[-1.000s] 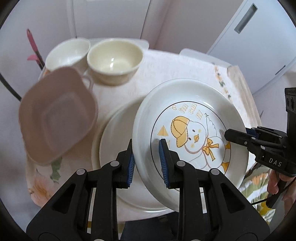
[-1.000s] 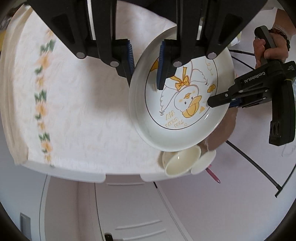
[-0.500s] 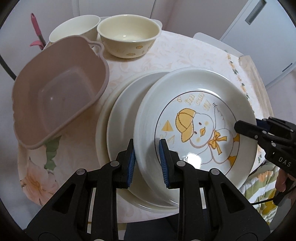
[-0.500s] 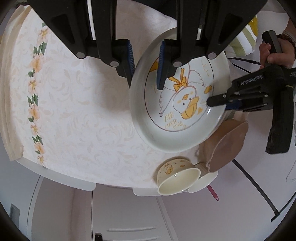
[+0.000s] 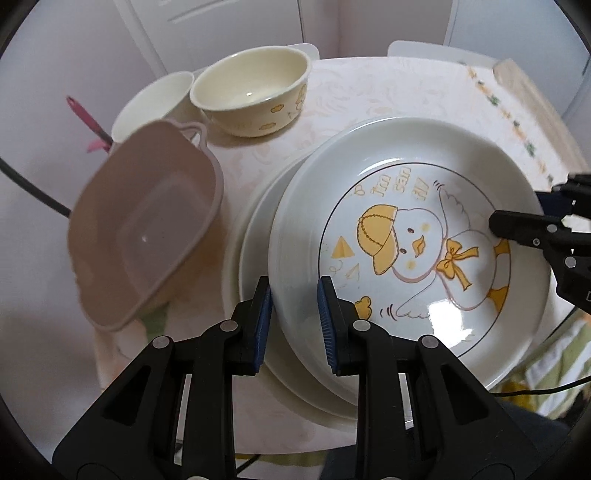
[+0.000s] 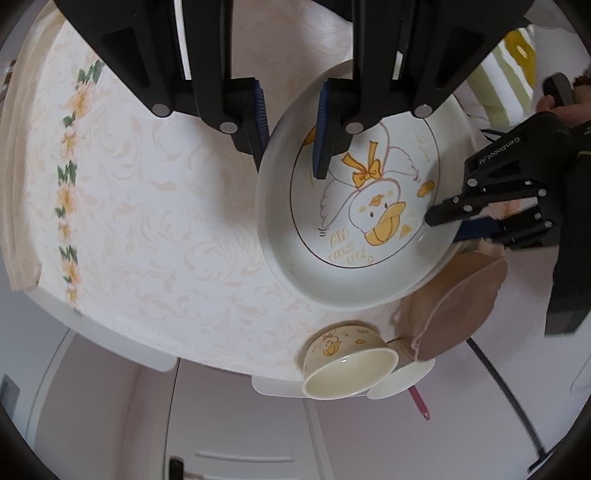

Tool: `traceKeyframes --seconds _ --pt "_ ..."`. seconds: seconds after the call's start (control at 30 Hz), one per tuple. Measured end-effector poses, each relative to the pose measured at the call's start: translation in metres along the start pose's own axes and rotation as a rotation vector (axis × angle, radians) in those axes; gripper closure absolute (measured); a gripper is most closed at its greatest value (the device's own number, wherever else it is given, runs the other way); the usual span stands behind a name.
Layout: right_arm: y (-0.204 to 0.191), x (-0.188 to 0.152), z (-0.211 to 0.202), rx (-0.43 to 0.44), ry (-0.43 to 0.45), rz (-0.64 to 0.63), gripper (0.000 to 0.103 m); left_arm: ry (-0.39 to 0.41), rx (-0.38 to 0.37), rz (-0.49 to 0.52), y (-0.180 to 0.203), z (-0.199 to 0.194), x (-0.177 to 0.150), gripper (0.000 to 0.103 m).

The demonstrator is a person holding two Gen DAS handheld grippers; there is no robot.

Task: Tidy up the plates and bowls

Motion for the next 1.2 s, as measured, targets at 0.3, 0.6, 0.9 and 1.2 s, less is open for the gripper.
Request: traceKeyframes --seconds 0.3,0.6,0.9,1.2 --pt "-0.006 -0.001 0.003 -0.044 0.003 -0.081 0.082 0.009 0.11 0.126 0.006 -0.001 0.001 0.081" --pt "-0.007 0.0 0.004 -0.054 -0.023 -0.116 0.082 -0.011 0.163 0.212 0.014 0.002 0.003 0.081" --pt "-0.016 -0.002 0.011 -0.117 -0.055 -0.217 0.082 -0.012 0.228 0.305 0.014 0.002 -0.001 0.081" --pt "-0.014 -0.002 0.011 -0.103 -0.057 -0.216 0.082 -0.023 0.241 0.321 0.011 0.003 -0.001 0.08"
Point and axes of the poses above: each gripper's, at about its wrist camera, not at the fingertips, and z roughly the way its jaws point, y to its right, x to its top, the point moved 6 cm from there along z, roughly the way its jaws point, and after that the axes turned 12 degrees about y, right-handed, at the moved point
